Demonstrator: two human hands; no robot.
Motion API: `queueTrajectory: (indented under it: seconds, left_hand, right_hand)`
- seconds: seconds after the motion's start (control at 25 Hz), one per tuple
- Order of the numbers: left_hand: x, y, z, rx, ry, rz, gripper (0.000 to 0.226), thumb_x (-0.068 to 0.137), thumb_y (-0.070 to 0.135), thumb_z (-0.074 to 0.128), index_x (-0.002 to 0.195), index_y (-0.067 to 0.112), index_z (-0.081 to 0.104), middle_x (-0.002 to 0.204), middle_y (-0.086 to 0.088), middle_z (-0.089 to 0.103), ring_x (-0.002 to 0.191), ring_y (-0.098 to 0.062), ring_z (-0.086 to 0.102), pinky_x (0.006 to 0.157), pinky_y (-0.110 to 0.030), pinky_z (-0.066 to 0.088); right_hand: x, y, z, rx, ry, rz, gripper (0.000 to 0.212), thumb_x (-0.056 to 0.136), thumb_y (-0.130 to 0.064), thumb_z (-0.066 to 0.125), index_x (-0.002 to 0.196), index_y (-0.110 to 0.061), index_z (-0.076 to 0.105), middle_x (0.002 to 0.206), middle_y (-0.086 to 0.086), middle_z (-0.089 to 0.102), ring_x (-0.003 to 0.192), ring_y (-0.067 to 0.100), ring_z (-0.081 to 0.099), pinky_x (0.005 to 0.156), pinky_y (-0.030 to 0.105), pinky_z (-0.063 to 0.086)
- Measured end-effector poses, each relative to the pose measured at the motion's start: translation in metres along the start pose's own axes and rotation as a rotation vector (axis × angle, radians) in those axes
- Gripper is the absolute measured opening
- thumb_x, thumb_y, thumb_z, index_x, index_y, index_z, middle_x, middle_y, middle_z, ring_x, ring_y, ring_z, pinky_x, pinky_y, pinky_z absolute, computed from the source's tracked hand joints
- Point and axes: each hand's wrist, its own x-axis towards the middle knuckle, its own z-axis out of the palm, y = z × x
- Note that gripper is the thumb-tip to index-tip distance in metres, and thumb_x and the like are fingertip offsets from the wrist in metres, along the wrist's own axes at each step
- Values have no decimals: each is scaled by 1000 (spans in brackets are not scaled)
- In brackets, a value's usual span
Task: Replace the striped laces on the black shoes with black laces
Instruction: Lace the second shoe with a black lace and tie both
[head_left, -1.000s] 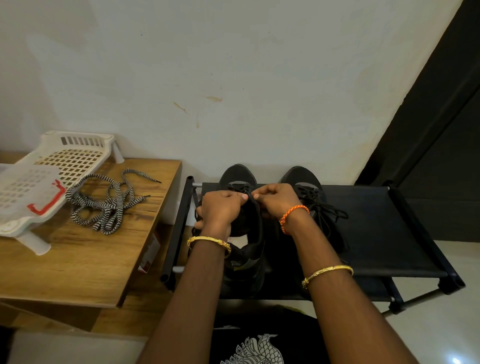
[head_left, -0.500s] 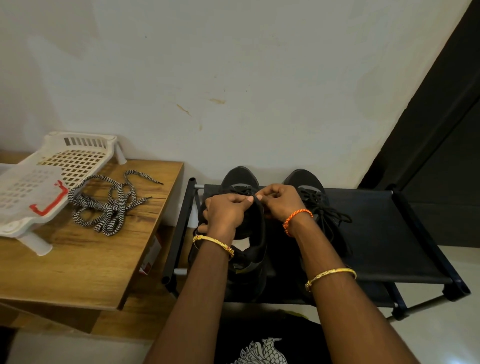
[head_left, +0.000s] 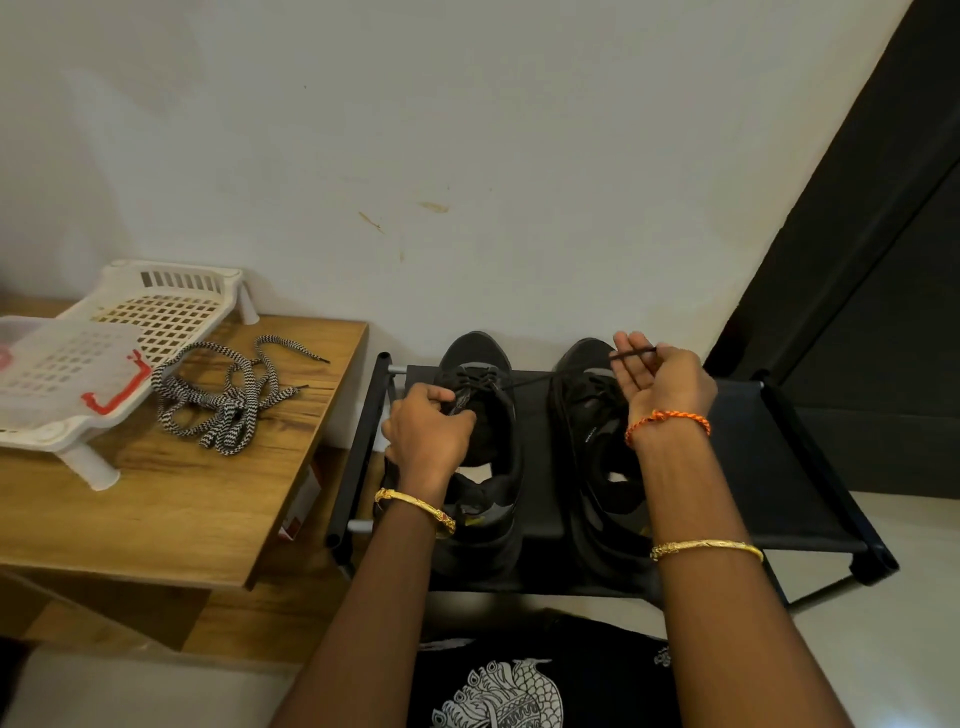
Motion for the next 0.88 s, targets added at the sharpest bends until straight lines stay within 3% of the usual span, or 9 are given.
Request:
queueTrajectory:
  seconds: [0.04, 0.12, 0.2, 0.32, 0.44, 0.56, 0.64, 0.8, 0.88]
  left_hand:
    - [-2, -2, 0, -5, -19, -10, 24, 79, 17, 71, 97, 24, 57, 114, -5, 60, 114, -27, 52, 98, -48, 44]
    - [-4, -4, -1, -19, -48, -21, 24, 80, 17, 69, 101, 23, 59, 112, -5, 62, 112, -27, 55, 95, -46, 47]
    - [-4, -5, -2, -22, -58, -11, 27, 81, 17, 68, 106, 23, 61, 110, -5, 64, 111, -27, 56, 93, -46, 49]
    - [-3, -6, -3, 8, -29, 25, 27, 79, 17, 68, 106, 20, 64, 98, -4, 68, 107, -26, 58, 90, -45, 51]
    - [-2, -7, -4, 2, -13, 44, 25, 79, 16, 70, 103, 19, 65, 89, -2, 69, 100, -22, 62, 83, -38, 54]
    - [-3, -7, -4, -8, 9, 36, 25, 79, 16, 71, 103, 18, 65, 98, -3, 67, 95, -18, 63, 66, -22, 50]
    - [-4, -7, -4, -14, 19, 20, 24, 78, 16, 71, 101, 18, 65, 100, -3, 66, 97, -18, 62, 62, -19, 47]
    - [-2, -8, -2, -3, 3, -24, 24, 76, 19, 71, 98, 21, 61, 110, -7, 62, 108, -26, 56, 88, -42, 52]
    - [-1, -9, -2, -17, -18, -33, 27, 76, 19, 71, 101, 20, 60, 113, -8, 60, 110, -28, 55, 91, -44, 51]
  right_hand:
    - [-2, 0, -1, -36, 3, 2, 18, 90, 1, 42, 77, -3, 53, 58, 4, 56, 49, 16, 60, 52, 28, 53]
    - [-4, 12, 0, -561, -74, -157, 15, 87, -6, 51, 73, -6, 57, 57, 4, 53, 52, 21, 56, 52, 27, 47]
    - [-10, 34, 5, -1151, -310, -339, 9, 85, -14, 60, 83, -9, 66, 79, 8, 64, 78, 28, 62, 72, 27, 48]
    - [-19, 63, 11, -1478, -541, -315, 10, 87, -21, 62, 93, -19, 70, 106, 11, 67, 106, 29, 59, 99, 43, 43]
    - [-21, 66, 12, -1396, -489, -332, 8, 87, -17, 62, 87, -19, 70, 99, 8, 70, 101, 26, 62, 98, 42, 44]
    - [-20, 48, 8, -1247, -401, -412, 7, 85, -15, 64, 86, -15, 71, 90, 7, 71, 86, 19, 62, 85, 22, 45]
    - [-17, 31, 2, -1100, -299, -461, 6, 85, -15, 65, 85, -16, 71, 85, 4, 69, 79, 15, 60, 78, 19, 45]
    - [-12, 3, -13, -818, -80, -447, 10, 85, -16, 63, 78, -22, 67, 83, 5, 69, 84, 21, 66, 81, 31, 55]
    - [-12, -1, -17, -794, -4, -464, 12, 85, -13, 60, 80, -21, 66, 88, 7, 70, 77, 16, 64, 73, 18, 54]
